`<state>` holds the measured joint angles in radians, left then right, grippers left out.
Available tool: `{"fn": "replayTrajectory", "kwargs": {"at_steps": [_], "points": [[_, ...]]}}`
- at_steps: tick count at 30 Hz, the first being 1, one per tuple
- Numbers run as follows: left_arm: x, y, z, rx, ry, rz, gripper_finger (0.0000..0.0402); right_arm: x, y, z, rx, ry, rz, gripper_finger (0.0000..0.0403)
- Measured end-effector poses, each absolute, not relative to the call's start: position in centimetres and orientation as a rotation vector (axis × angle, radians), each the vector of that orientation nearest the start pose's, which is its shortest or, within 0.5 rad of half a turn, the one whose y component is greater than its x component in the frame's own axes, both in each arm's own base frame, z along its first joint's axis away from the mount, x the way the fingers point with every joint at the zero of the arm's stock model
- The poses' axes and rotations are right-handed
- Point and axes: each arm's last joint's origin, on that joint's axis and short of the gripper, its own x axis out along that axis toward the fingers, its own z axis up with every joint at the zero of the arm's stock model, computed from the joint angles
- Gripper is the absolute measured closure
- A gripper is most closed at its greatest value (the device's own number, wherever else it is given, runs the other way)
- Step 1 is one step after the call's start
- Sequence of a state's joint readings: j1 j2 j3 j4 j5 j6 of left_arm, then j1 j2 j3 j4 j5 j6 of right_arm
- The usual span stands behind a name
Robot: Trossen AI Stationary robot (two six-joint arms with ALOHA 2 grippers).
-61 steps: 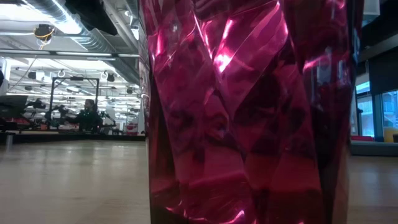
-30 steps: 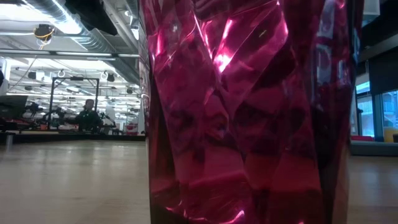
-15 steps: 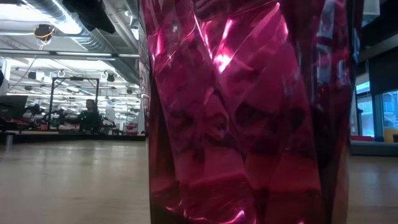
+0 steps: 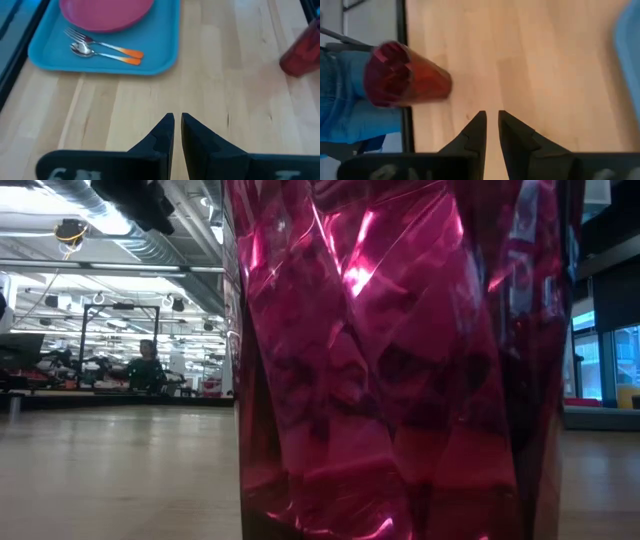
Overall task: Pick and place plate/cup/fork/spoon on tray
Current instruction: Put the red cup on the blue tray
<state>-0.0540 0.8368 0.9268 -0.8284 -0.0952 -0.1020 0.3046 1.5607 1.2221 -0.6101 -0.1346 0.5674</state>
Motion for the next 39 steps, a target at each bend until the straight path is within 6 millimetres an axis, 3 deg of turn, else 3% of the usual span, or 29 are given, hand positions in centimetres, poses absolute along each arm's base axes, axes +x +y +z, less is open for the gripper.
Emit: {"fn": "replayTrajectory", "kwargs": {"at_steps": [10,16,20,24,34,39], "points": [[15.3,-0.6,31.6,-0.043,0.736,0.069,0.0374,32.3,14.7,24.5,0.365,0.952,0.279,0.0348],[15.3,-0.6,31.6,-0.043,0.739,0.069,0.0374,32.9,16.0,23.4,0.256,0.943,0.292,0.0348],[15.3,-0.6,31.6,-0.043,0.739,0.069,0.0374,33.4,16.4,24.6,0.136,0.983,0.239,0.0348],[15.3,-0.6,31.6,-0.043,0.740,0.069,0.0374,34.0,16.6,26.2,0.122,1.084,0.163,0.0348],[15.2,-0.6,31.6,-0.043,0.743,0.069,0.0374,36.8,18.1,28.2,0.257,1.269,0.019,0.0348],[15.2,-0.6,31.5,-0.040,0.745,0.068,0.0374,38.2,18.9,28.6,0.357,1.260,-0.011,0.0348]]}}
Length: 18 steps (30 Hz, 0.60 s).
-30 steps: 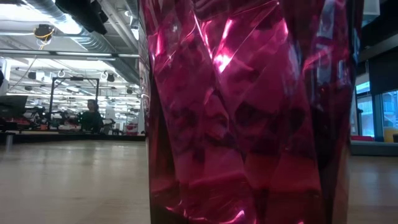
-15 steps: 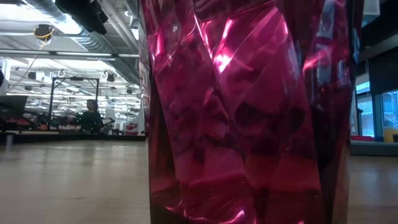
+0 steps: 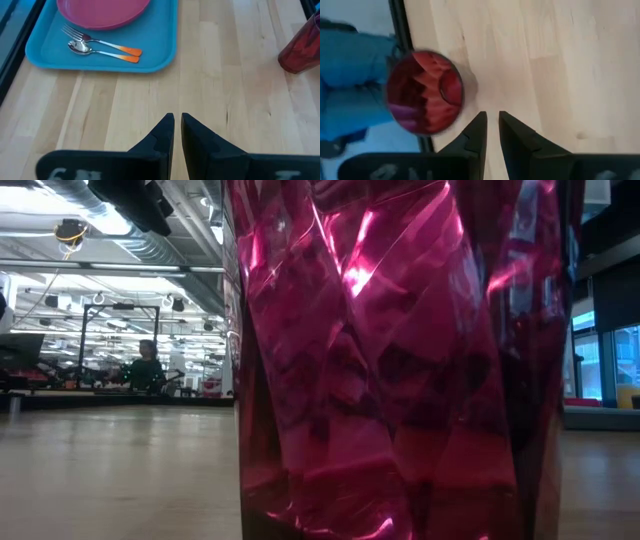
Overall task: Pick and place plate/cup/fork/spoon on tray
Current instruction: Put the red cup on the blue tray
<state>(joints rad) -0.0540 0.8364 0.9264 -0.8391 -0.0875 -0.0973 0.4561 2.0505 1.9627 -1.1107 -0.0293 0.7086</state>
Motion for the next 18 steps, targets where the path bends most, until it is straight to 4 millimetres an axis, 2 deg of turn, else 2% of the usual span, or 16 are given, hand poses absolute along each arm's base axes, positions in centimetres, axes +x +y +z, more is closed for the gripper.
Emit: {"fn": "replayTrajectory", "kwargs": {"at_steps": [5,9,18], "points": [[15.2,-0.6,31.5,-0.036,0.751,0.067,0.0374,38.8,19.2,27.5,0.478,1.296,-0.092,0.0348],[15.2,-0.6,31.5,-0.036,0.752,0.068,0.0374,39.2,19.7,26.7,0.541,1.342,-0.043,0.0348],[15.2,-0.6,31.5,-0.036,0.753,0.067,0.0374,39.5,19.7,26.7,0.527,1.300,-0.060,0.0348]]}}
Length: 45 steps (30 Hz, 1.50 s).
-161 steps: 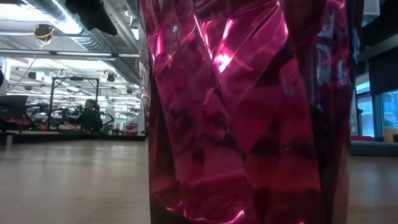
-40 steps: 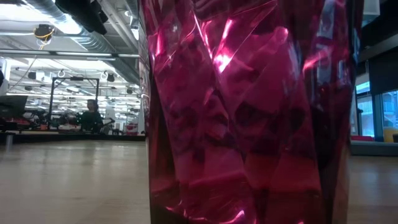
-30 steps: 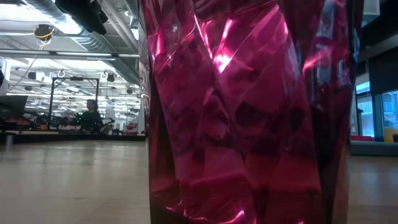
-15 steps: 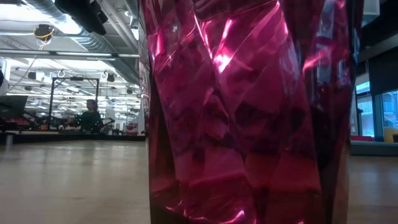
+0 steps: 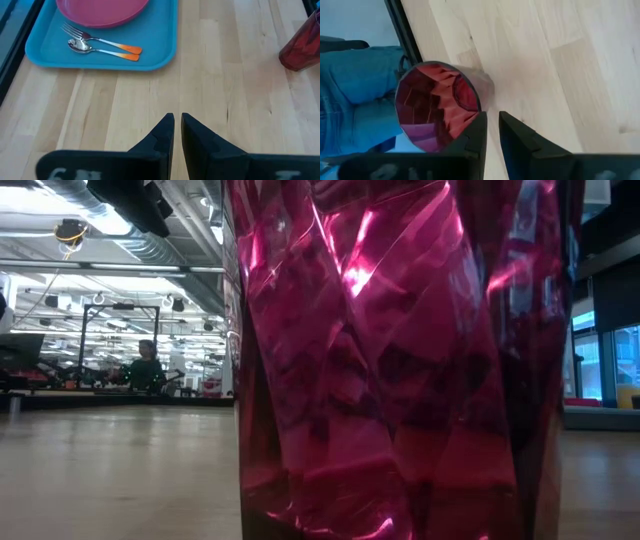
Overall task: Pick and place plate/cup/fork/spoon on tray
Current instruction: Put the red cup on the blue tray
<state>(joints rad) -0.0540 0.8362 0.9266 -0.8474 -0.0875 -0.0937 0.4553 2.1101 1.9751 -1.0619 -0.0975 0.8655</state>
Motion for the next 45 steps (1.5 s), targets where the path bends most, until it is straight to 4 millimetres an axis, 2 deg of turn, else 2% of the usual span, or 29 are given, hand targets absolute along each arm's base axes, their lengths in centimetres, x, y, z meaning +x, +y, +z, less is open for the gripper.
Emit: {"fn": "replayTrajectory", "kwargs": {"at_steps": [9,26,45], "points": [[15.2,-0.6,31.5,-0.036,0.754,0.067,0.0374,40.0,20.1,25.4,0.532,1.332,-0.040,0.0348],[15.1,-0.6,31.4,-0.035,0.760,0.068,0.0374,39.7,20.8,25.4,0.492,1.330,-0.007,0.0348],[15.1,-0.6,31.4,-0.035,0.761,0.068,0.0374,39.9,21.1,24.4,0.457,1.348,0.003,0.0348]]}}
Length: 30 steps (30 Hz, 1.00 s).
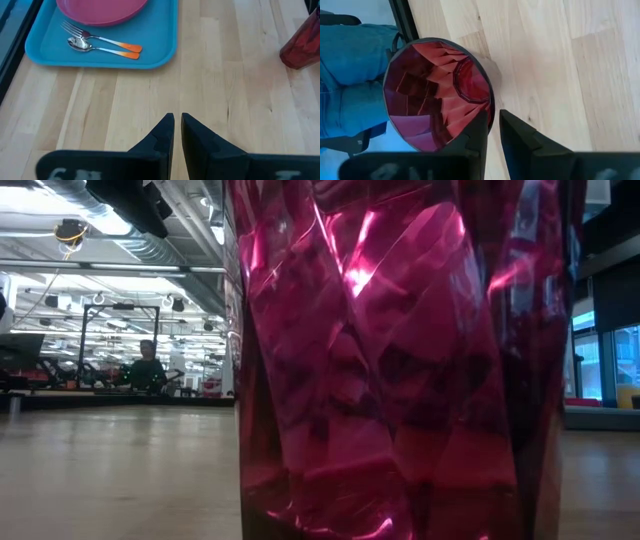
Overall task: Pick and place plate/cup/fork/spoon on tray
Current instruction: Put the red cup on the blue tray
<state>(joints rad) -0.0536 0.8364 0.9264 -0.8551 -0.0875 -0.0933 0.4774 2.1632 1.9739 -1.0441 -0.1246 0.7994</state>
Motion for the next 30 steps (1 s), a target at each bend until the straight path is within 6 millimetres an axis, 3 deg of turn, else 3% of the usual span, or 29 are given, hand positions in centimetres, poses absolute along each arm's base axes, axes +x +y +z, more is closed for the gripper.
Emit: {"fn": "replayTrajectory", "kwargs": {"at_steps": [30], "points": [[15.13,-0.56,31.43,-0.035,0.761,0.068,0.0374,40.05,20.94,24.21,0.420,1.337,-0.003,0.0348]]}}
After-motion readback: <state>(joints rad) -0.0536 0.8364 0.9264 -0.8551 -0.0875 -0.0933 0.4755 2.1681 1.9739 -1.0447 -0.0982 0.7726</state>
